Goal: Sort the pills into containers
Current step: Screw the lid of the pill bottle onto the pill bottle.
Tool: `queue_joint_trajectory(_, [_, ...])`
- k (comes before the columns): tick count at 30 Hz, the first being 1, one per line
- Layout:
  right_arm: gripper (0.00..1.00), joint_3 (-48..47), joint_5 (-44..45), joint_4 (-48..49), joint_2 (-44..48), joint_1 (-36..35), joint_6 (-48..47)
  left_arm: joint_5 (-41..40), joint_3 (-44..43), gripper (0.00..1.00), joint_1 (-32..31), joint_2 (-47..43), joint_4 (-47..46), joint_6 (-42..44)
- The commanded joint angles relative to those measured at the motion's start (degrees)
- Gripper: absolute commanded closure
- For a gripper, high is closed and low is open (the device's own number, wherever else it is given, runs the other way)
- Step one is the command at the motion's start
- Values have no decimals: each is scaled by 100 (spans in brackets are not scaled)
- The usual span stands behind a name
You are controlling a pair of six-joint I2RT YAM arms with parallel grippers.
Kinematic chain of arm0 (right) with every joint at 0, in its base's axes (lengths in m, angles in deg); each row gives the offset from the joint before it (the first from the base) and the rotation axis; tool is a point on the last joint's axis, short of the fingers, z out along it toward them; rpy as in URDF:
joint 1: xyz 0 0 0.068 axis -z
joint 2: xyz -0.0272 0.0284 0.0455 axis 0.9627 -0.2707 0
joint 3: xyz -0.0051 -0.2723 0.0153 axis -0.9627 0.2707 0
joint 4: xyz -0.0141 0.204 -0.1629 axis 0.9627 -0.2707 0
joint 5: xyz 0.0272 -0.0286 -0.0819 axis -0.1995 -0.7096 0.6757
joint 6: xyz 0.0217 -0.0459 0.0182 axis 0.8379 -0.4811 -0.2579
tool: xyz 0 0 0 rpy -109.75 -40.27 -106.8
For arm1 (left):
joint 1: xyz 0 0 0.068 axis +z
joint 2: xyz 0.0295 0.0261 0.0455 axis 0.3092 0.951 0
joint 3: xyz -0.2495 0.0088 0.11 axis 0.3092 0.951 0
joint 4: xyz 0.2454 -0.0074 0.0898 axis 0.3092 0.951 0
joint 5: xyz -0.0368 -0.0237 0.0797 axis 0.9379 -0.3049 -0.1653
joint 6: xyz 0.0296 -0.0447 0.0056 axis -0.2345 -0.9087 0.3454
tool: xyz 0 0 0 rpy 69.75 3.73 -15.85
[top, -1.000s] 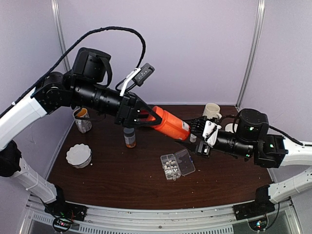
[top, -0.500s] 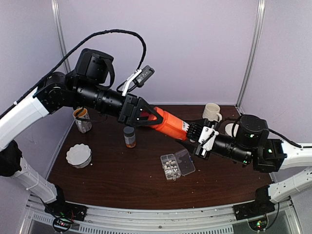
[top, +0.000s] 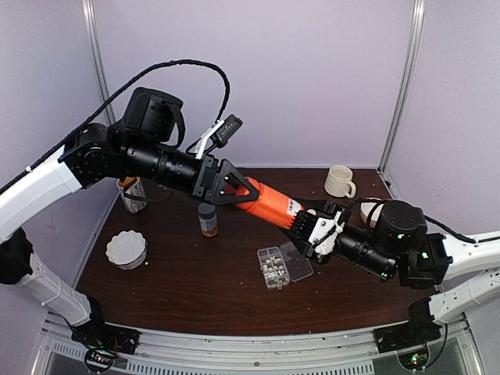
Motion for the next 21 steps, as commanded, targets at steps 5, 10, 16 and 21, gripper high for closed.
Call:
queue_joint_trajectory(5, [100,-340,-2206,742,145,219,900,1356,690,100,52,170,-1147,621])
queue_joint_trajectory(10, [100,-671,-3126,94,131,631,1560,1653,410,100,60,417,-550,1545])
queue_joint_trajectory(16, [100,-778,-4140,-34,110,1173,2556,1724,617,100,46,215,-266,3806])
queue_joint_trajectory(21, [100,-813,-4719,71,36,1525,3485,1499,854,100,51,21,-136,6402])
